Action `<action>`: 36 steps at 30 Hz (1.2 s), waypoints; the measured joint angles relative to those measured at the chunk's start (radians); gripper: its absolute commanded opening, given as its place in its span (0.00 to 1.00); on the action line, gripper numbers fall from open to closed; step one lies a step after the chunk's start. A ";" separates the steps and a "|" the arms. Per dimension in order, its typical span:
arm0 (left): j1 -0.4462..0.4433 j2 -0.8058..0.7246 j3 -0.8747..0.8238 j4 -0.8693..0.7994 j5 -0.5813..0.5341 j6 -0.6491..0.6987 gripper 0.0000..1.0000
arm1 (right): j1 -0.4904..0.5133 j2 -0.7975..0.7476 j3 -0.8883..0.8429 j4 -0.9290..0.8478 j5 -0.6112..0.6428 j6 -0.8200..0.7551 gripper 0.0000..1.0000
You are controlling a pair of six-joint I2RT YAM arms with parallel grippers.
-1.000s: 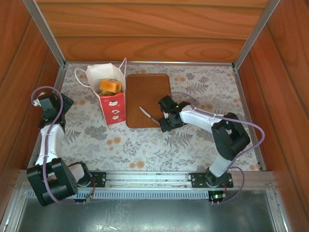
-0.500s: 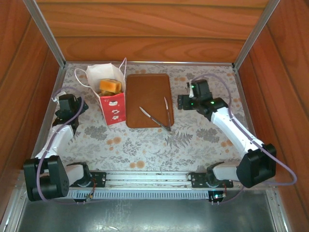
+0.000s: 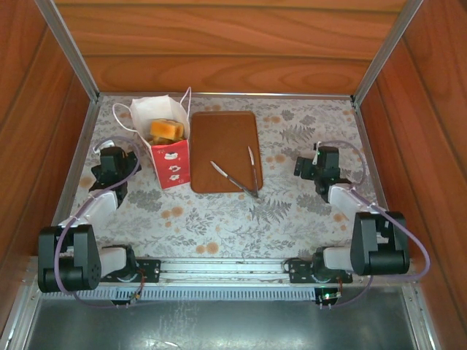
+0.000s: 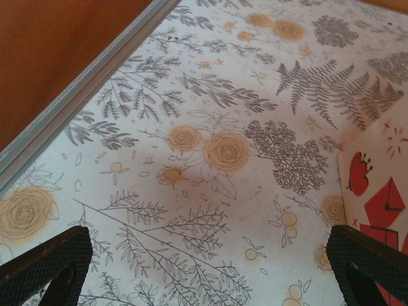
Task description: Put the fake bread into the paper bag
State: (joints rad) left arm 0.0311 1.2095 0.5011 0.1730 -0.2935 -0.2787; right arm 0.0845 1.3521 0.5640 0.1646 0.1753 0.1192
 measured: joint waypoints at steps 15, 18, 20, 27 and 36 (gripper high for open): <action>0.000 0.139 -0.127 0.400 0.046 0.145 1.00 | -0.020 0.181 -0.119 0.529 -0.079 -0.129 1.00; 0.009 0.183 -0.154 0.523 0.076 0.150 1.00 | -0.021 0.183 -0.118 0.535 -0.087 -0.129 1.00; 0.016 0.253 -0.166 0.612 0.098 0.153 1.00 | -0.025 0.183 -0.113 0.536 -0.092 -0.129 1.00; 0.016 0.355 -0.182 0.733 0.145 0.175 1.00 | -0.034 0.183 -0.110 0.539 -0.098 -0.128 1.00; 0.000 0.363 -0.142 0.748 0.142 0.204 1.00 | -0.034 0.183 -0.110 0.539 -0.098 -0.128 1.00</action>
State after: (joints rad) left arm 0.0307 1.5726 0.3588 0.9211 -0.1516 -0.0750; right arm 0.0502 1.5352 0.4538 0.7036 0.0769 -0.0086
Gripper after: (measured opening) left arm 0.999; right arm 0.998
